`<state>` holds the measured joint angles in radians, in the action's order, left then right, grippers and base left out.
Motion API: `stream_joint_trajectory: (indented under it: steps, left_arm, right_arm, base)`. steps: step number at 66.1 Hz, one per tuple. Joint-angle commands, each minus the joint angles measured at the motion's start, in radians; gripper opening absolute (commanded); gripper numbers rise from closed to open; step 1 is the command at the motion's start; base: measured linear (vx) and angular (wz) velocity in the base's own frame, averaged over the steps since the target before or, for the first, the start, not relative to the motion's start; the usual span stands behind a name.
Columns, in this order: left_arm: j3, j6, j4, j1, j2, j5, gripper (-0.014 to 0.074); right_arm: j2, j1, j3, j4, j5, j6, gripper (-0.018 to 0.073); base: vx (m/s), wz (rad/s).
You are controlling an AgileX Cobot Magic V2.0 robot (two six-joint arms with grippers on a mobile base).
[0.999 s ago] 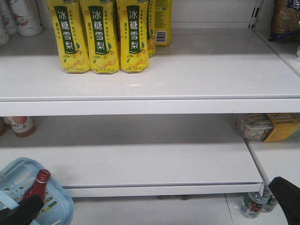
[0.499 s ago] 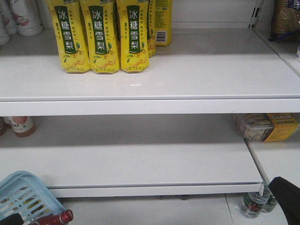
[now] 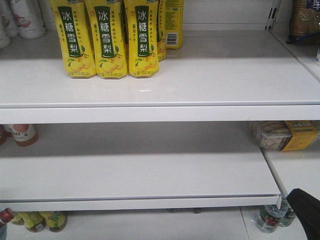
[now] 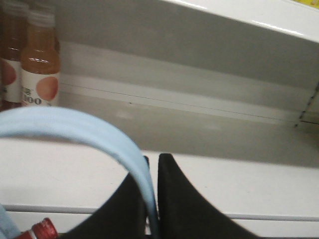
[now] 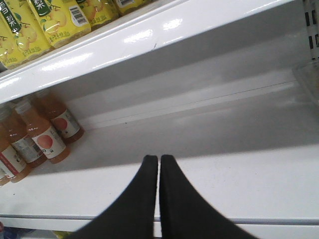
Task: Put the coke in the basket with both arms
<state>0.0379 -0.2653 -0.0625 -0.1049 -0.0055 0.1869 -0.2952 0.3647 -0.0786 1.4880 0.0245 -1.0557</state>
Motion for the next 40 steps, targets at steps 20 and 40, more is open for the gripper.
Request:
stream_joint_trajectory:
  steps: [20, 40]
  left_arm:
    - [0.002, 0.047, 0.113, 0.117, -0.022, -0.153, -0.0006]
    - [0.002, 0.047, 0.107, 0.133, -0.022, -0.155, -0.0006]
  right_arm:
    - [-0.008, 0.001, -0.029, -0.002, -0.006, -0.012, -0.0002]
    - [-0.008, 0.001, -0.029, -0.002, -0.006, -0.012, -0.0002]
  base:
    - [0.00, 0.00]
    - [0.00, 0.00]
